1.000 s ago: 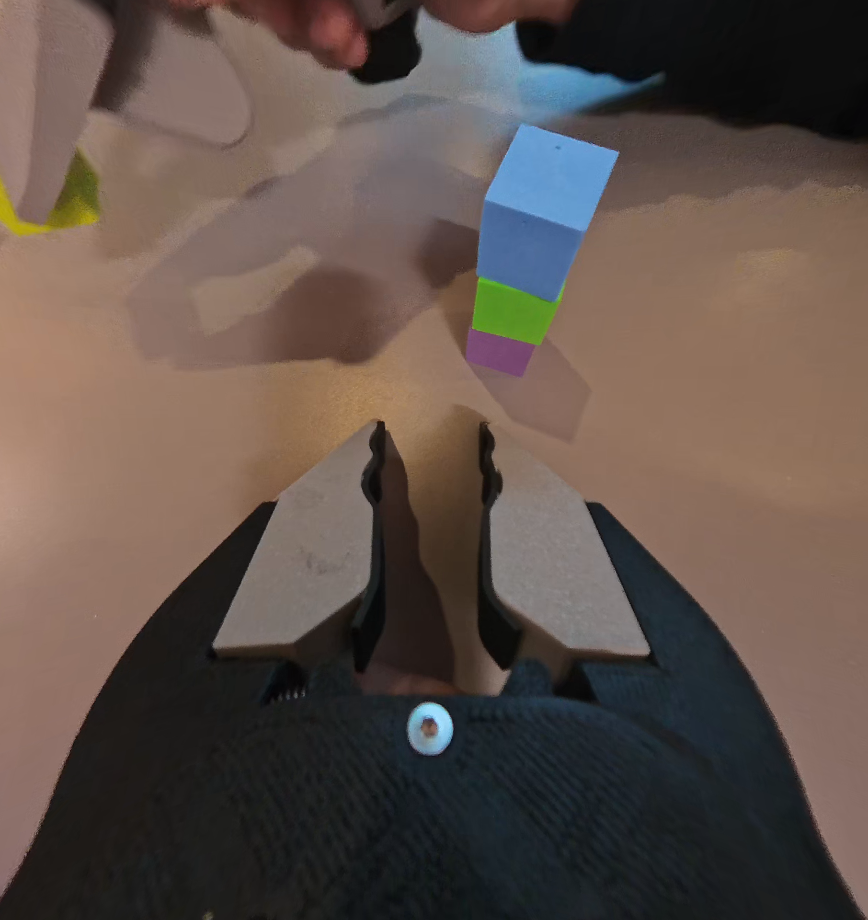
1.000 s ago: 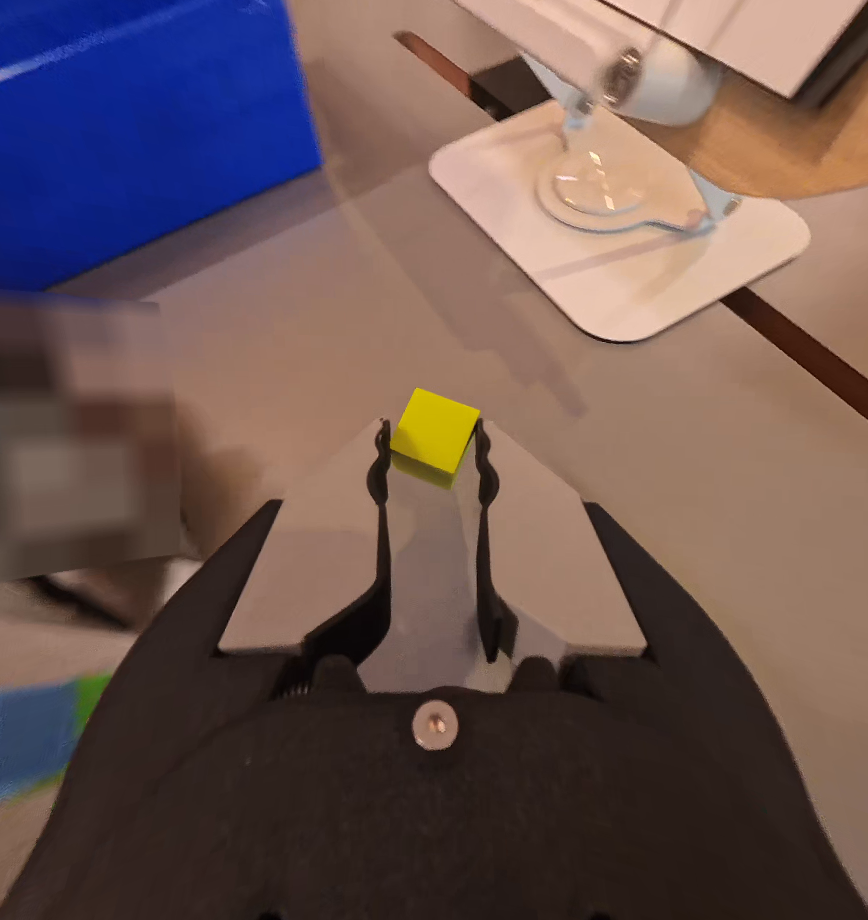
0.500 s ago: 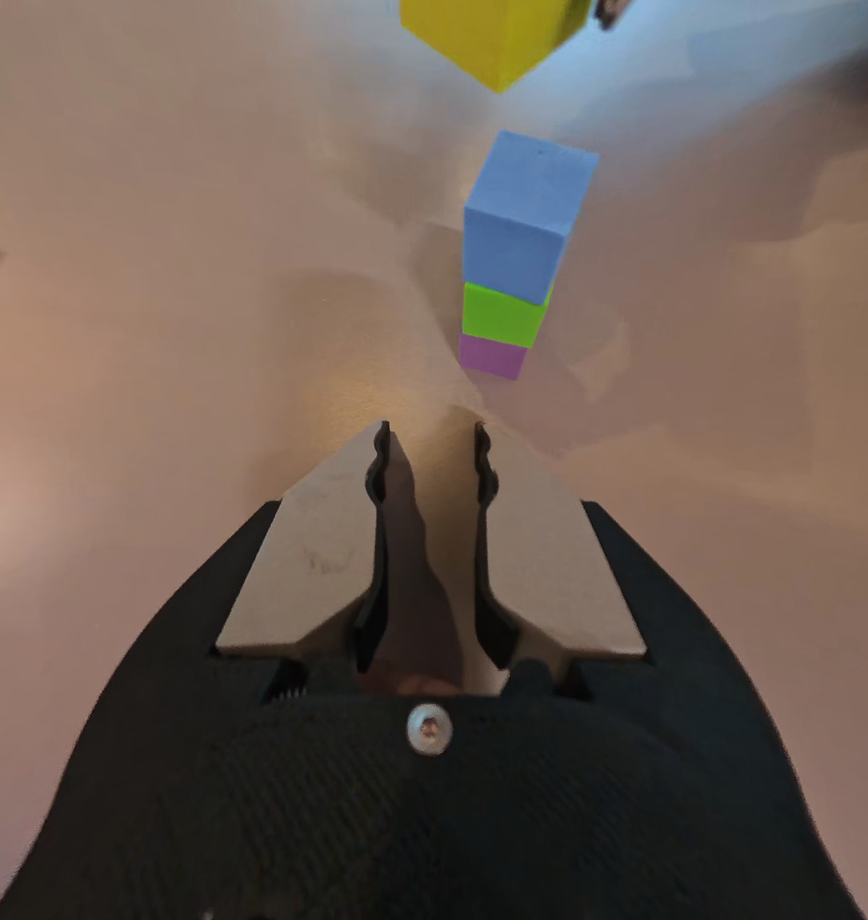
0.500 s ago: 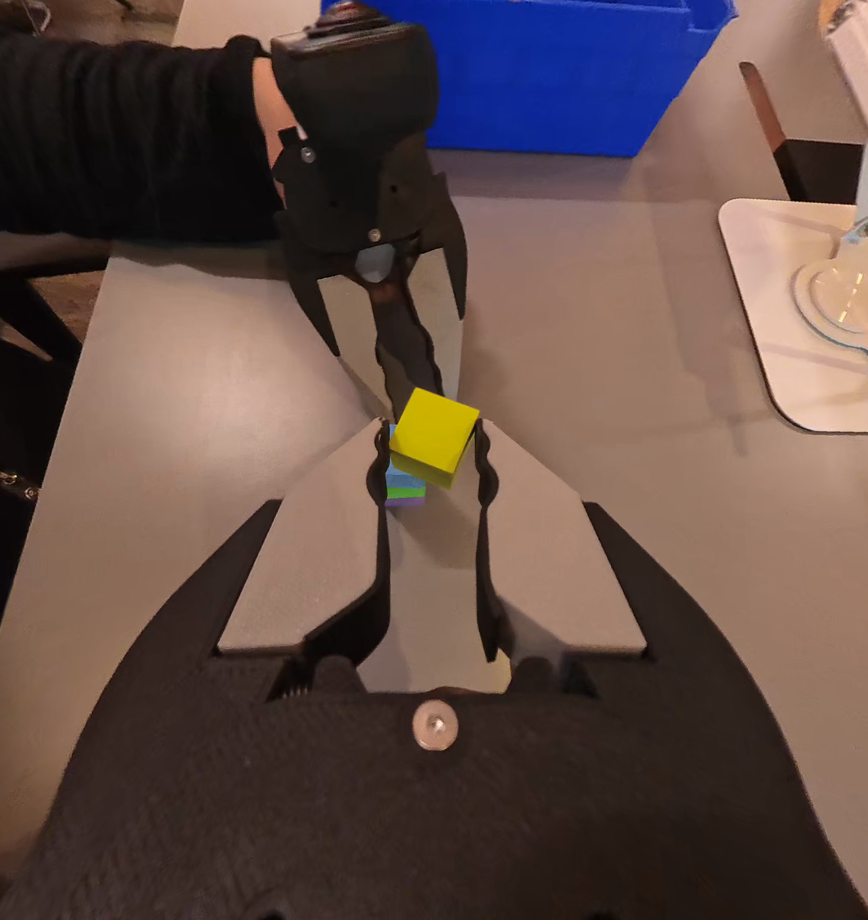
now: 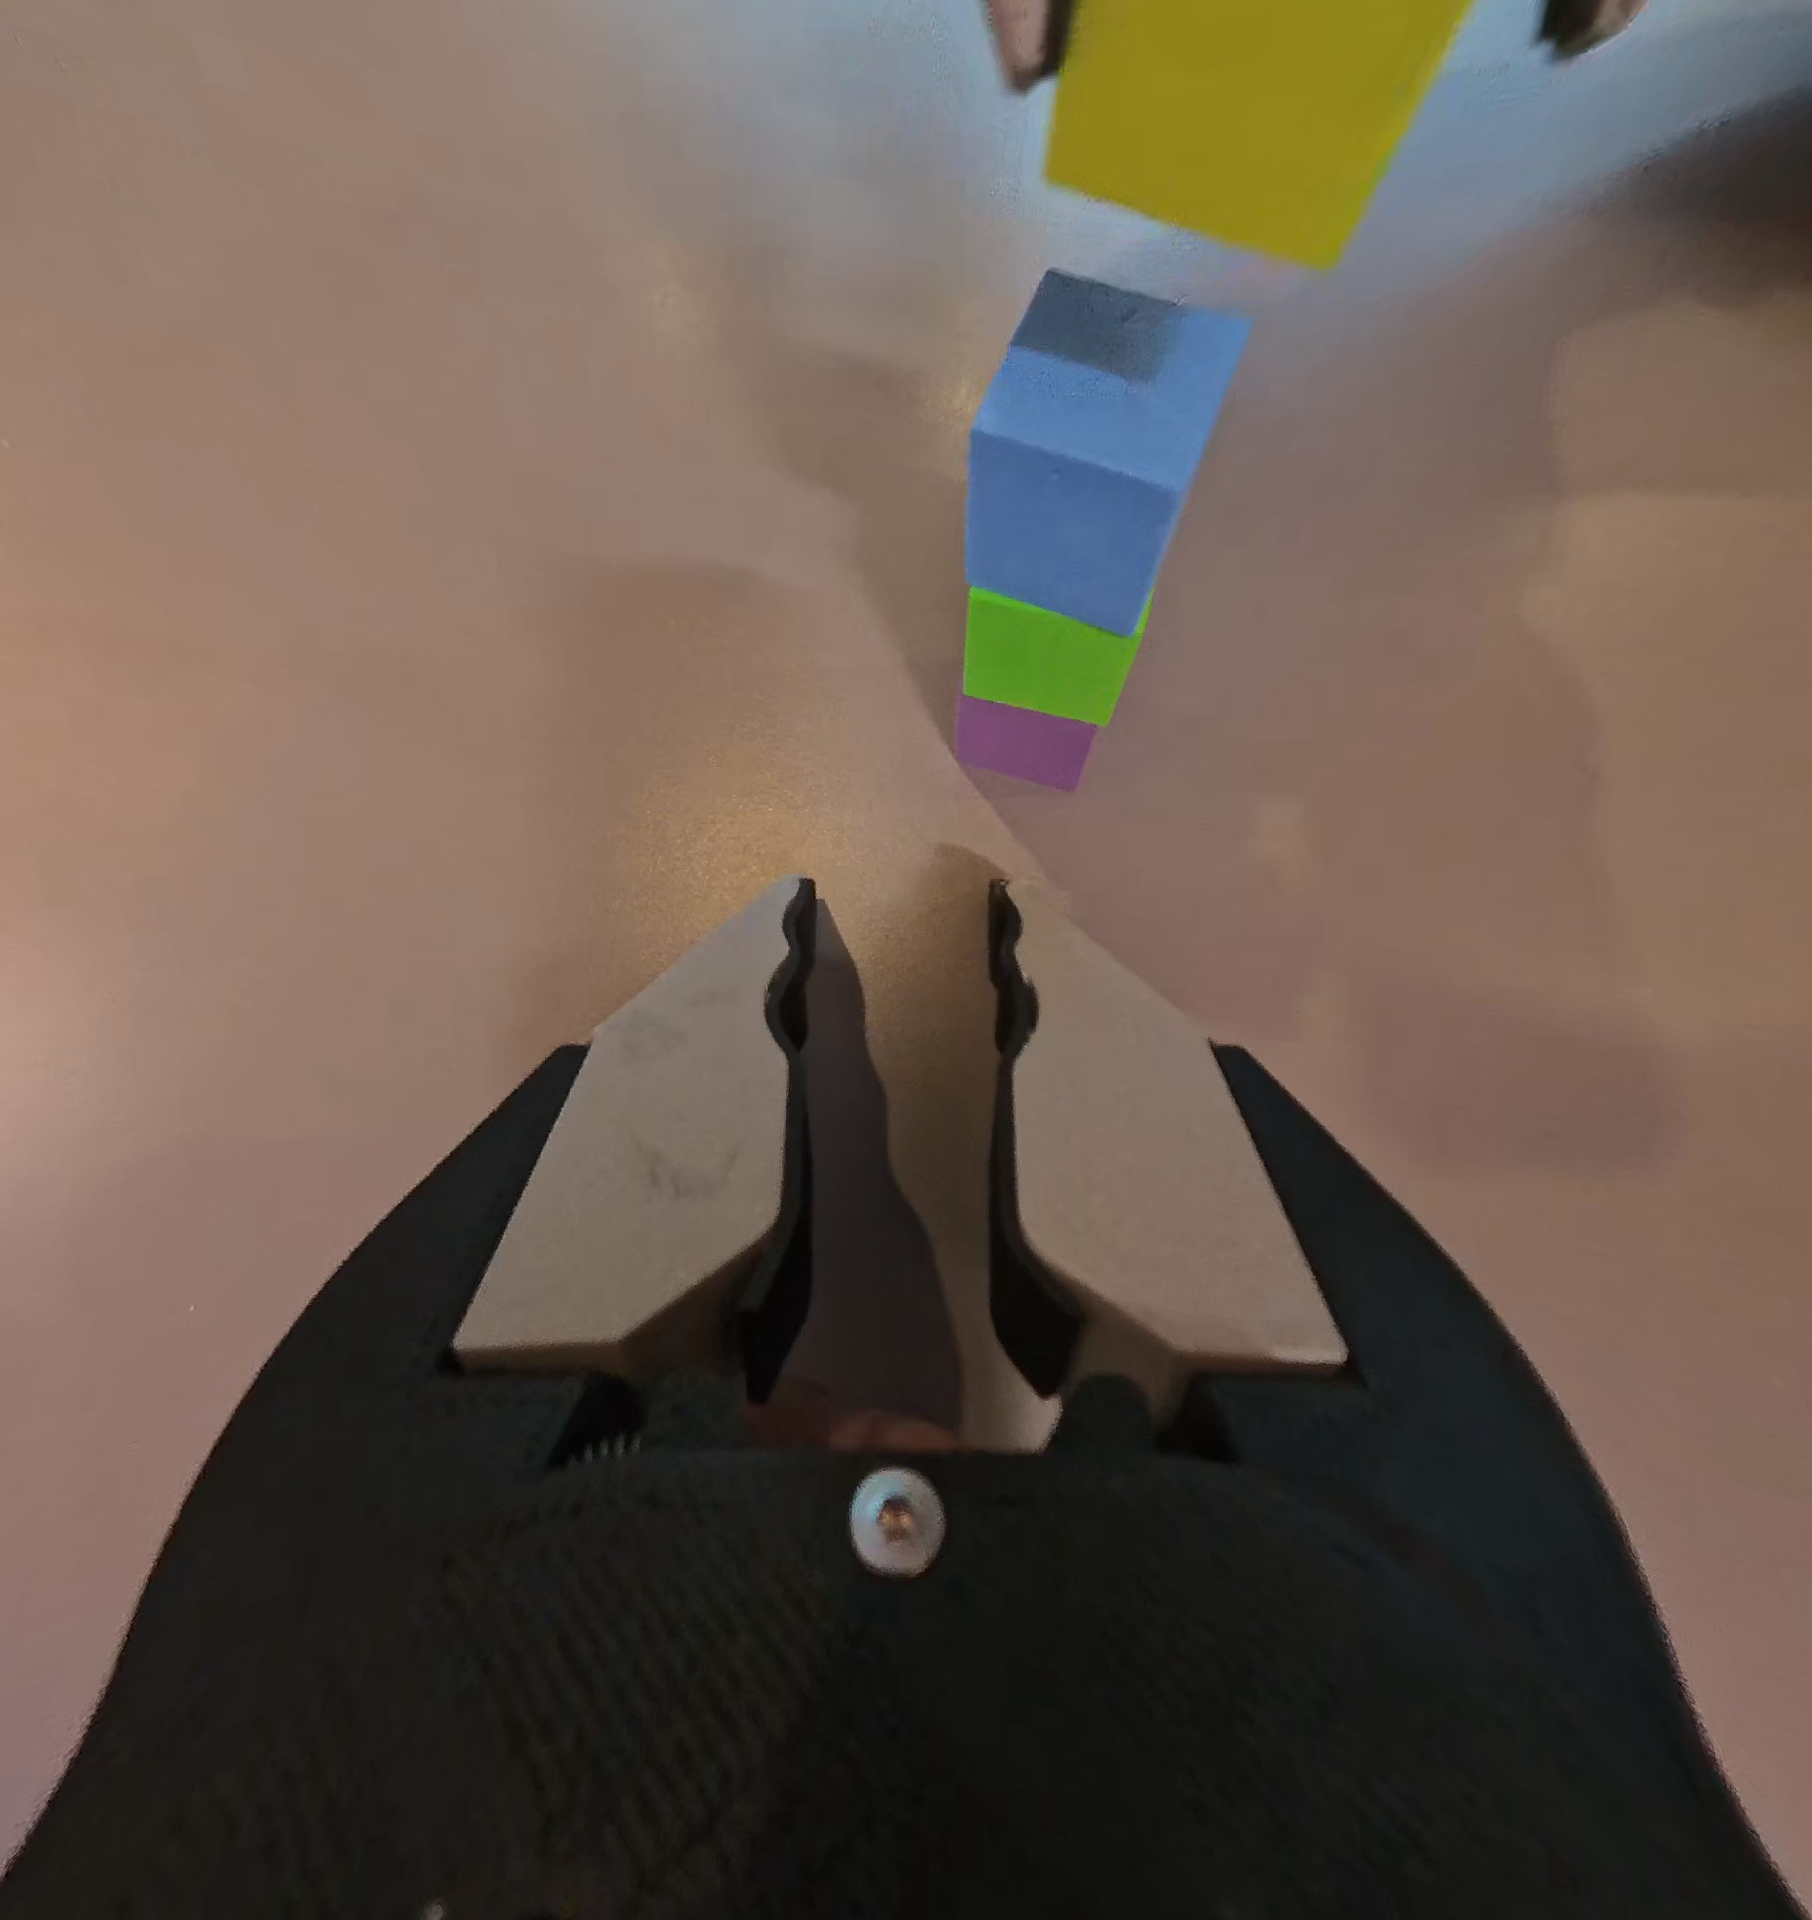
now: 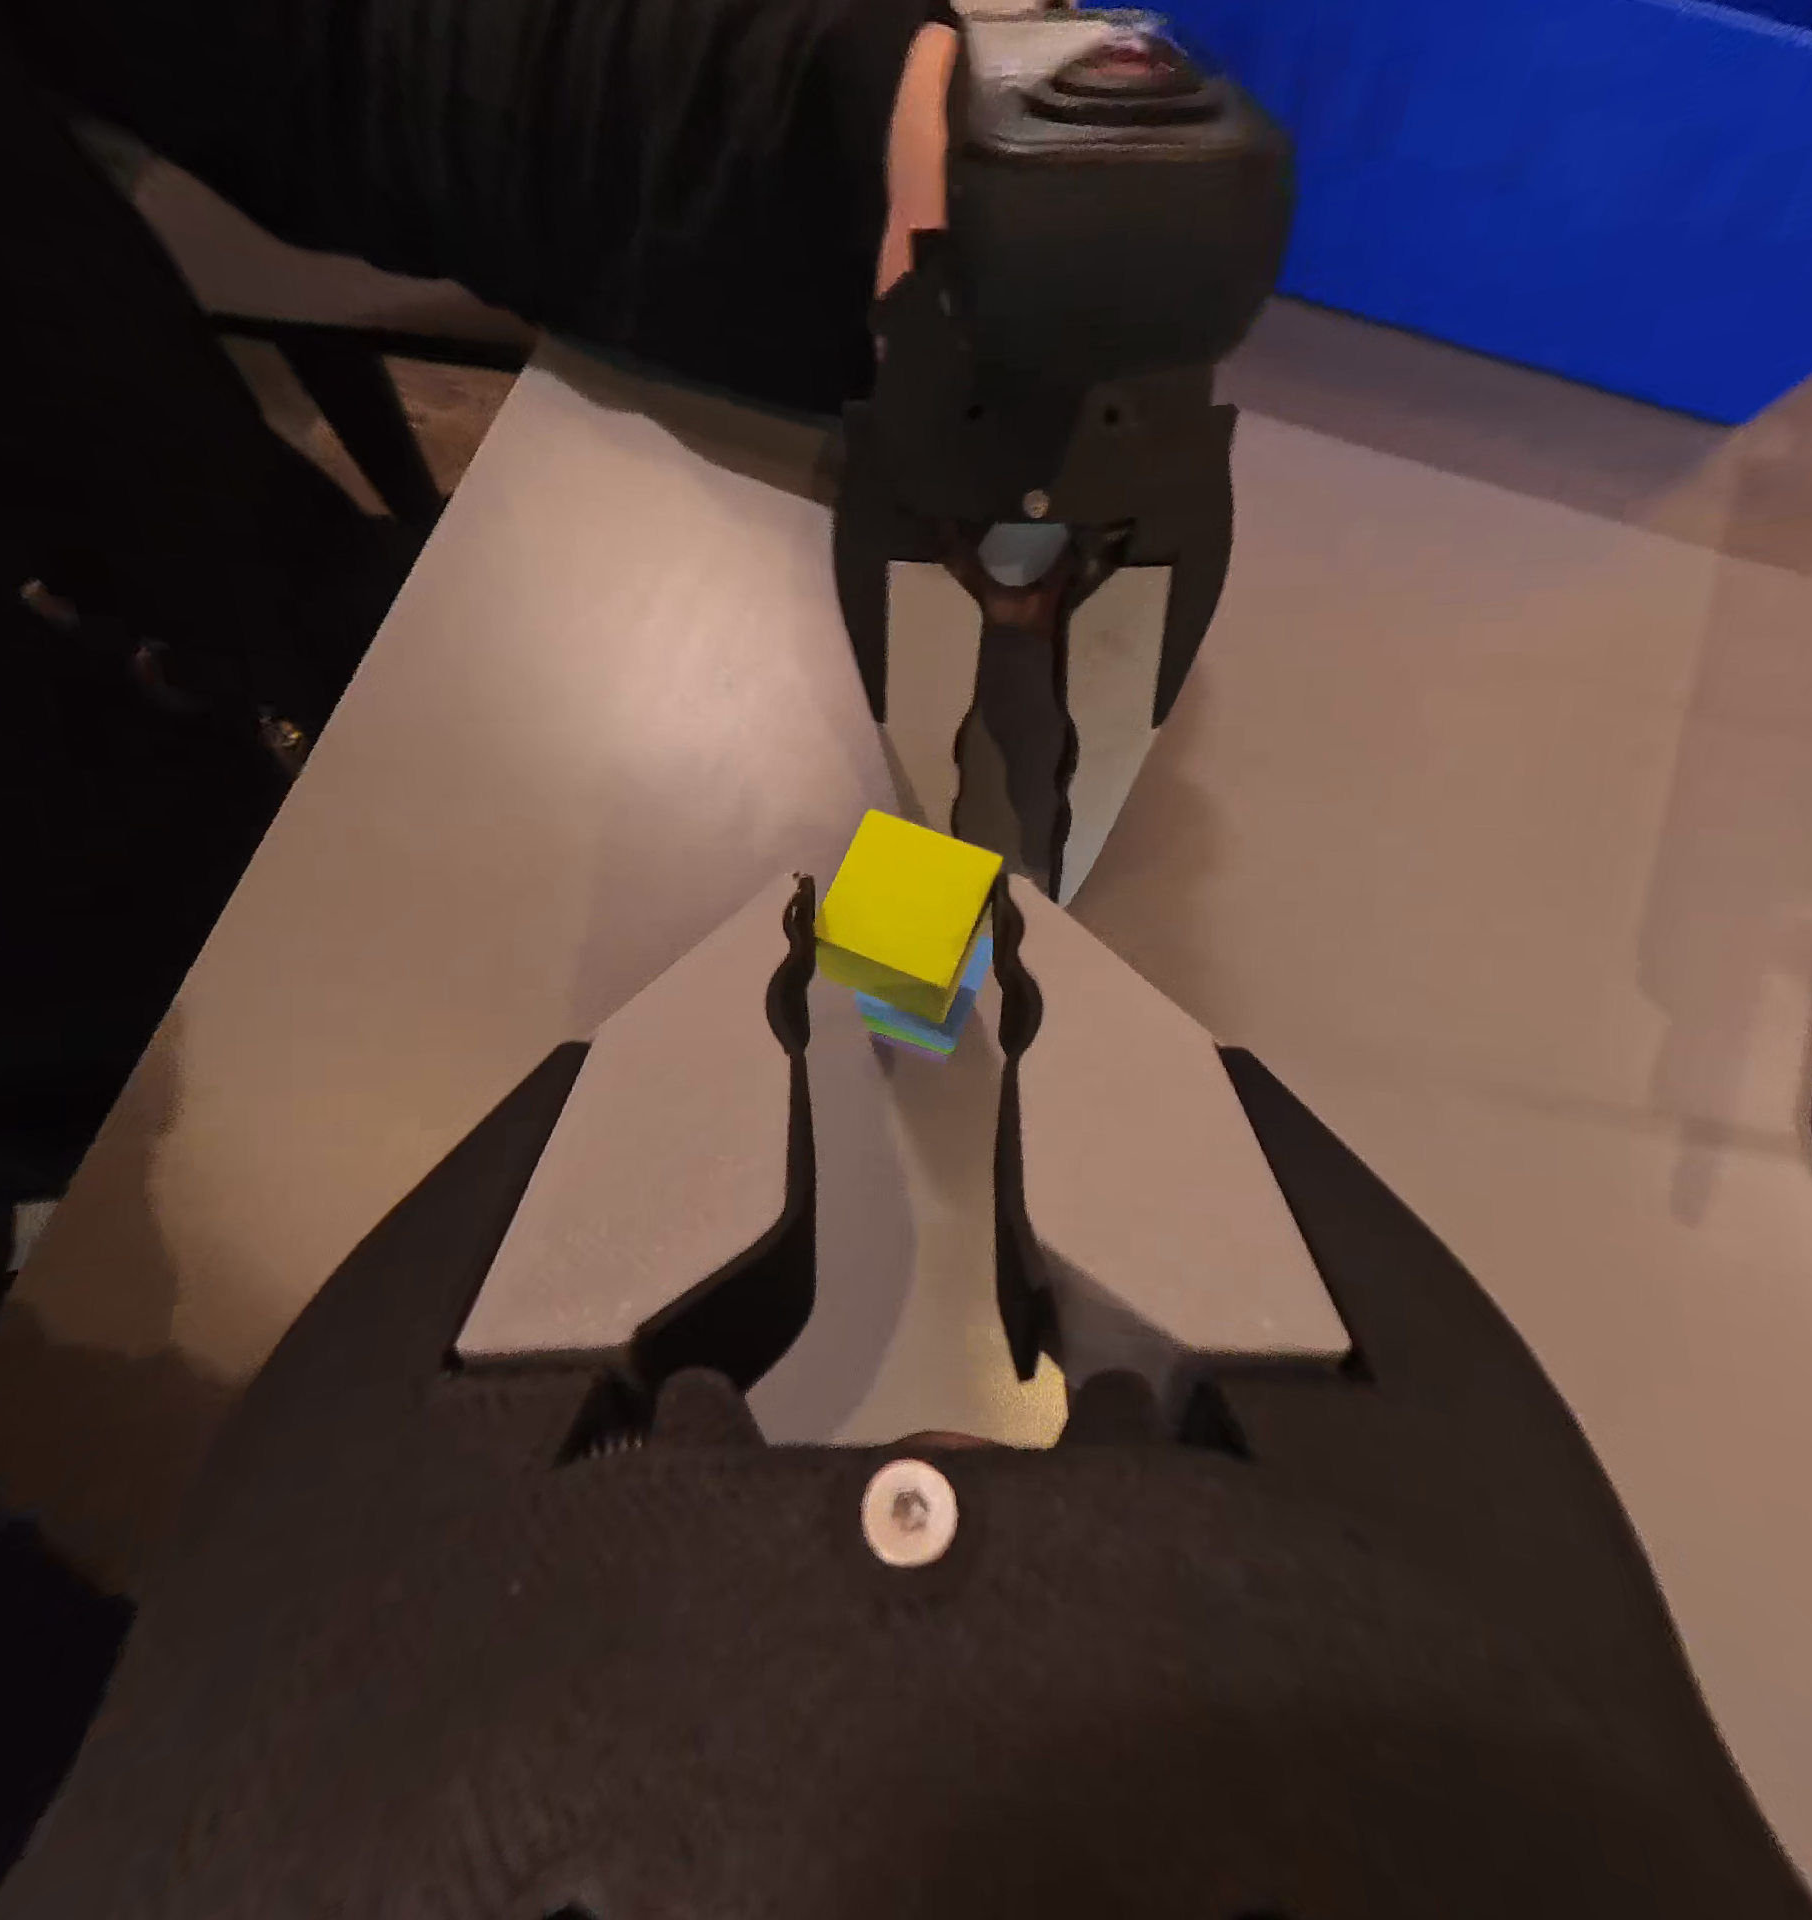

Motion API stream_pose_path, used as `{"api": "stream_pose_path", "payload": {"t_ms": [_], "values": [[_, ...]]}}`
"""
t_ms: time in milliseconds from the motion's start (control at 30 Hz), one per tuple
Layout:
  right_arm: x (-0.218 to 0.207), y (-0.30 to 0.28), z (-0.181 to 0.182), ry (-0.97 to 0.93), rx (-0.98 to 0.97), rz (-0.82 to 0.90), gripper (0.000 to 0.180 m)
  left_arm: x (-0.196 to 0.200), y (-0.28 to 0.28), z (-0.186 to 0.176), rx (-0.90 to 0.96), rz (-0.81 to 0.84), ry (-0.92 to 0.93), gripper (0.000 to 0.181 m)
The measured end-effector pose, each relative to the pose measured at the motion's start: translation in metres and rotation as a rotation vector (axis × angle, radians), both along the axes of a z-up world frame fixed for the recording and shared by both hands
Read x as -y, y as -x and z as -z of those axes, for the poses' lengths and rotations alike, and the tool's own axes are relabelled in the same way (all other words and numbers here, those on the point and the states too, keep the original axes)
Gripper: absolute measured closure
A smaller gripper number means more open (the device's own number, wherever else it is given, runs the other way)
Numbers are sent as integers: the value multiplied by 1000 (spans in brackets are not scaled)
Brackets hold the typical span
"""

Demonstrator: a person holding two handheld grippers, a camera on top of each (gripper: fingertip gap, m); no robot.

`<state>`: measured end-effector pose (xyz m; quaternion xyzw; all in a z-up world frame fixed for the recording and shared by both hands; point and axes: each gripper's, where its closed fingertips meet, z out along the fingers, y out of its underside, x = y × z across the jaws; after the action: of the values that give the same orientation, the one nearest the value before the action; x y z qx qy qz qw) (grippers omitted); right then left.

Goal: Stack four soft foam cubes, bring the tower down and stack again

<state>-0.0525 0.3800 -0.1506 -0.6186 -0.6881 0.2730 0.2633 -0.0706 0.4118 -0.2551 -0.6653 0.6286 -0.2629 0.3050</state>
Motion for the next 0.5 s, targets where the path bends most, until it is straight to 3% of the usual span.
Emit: {"api": "stream_pose_path", "payload": {"t_ms": [200, 500], "values": [[0, -1, -16, 52, -140, -96, 148, 1, 0, 0, 0, 1, 11, 150], [-5, 1, 2, 36, -66, -62, 148, 1, -1, 0, 0, 2, 11, 151]]}}
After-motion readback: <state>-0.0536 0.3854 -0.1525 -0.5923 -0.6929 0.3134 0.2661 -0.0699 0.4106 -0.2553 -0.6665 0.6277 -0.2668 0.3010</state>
